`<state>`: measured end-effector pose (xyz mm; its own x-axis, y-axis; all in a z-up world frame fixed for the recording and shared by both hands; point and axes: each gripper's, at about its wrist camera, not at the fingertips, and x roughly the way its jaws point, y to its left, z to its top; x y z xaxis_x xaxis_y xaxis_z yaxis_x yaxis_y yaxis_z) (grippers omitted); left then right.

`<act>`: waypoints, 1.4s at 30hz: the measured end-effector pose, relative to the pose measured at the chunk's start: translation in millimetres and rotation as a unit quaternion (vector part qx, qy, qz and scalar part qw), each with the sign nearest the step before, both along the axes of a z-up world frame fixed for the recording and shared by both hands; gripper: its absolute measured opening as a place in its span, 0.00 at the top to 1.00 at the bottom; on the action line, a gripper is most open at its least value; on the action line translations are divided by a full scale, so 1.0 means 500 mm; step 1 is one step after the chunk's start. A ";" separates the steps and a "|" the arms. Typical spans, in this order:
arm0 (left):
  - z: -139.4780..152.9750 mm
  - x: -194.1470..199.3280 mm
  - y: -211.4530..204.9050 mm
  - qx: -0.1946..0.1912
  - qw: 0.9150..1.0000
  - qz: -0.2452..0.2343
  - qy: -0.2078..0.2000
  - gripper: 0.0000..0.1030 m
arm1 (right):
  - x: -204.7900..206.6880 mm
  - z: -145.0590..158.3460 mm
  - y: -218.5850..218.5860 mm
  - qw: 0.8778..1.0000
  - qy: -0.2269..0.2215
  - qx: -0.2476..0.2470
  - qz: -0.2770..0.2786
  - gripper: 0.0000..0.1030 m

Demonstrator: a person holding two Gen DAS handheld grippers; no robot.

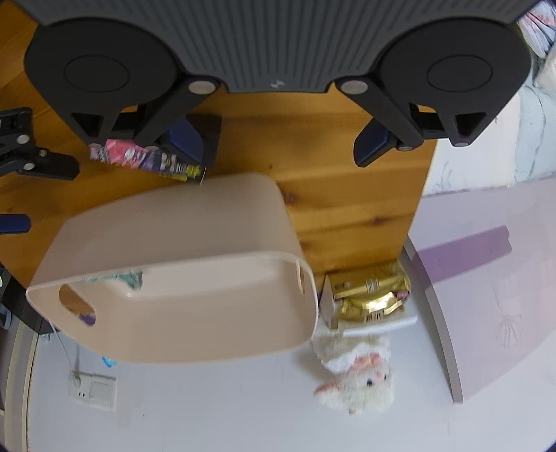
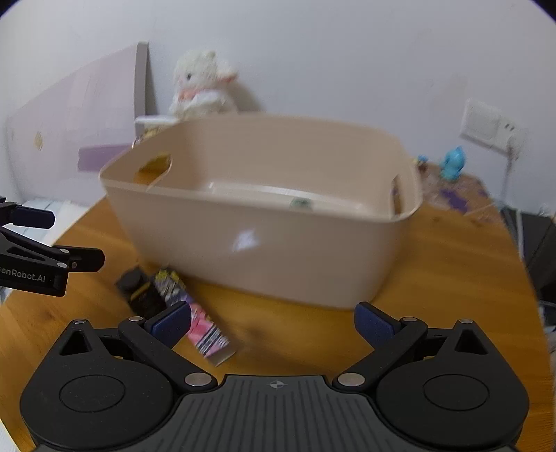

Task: Organize objects
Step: 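Grasp the black cube with left tool while right tool grasps the candy stick pack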

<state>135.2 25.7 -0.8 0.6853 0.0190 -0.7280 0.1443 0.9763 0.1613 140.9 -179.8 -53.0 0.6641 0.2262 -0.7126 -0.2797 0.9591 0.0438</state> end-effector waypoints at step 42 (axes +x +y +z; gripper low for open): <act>-0.116 0.025 -0.042 -0.032 0.999 -0.029 0.019 0.28 | 0.020 -0.066 0.064 0.995 0.045 -0.058 0.070 0.52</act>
<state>147.9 4.6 -58.9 0.6560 -0.0682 -0.7517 0.2060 0.9743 0.0913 150.9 -147.6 -86.1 0.5649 0.2249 -0.7939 -0.4100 0.9115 -0.0335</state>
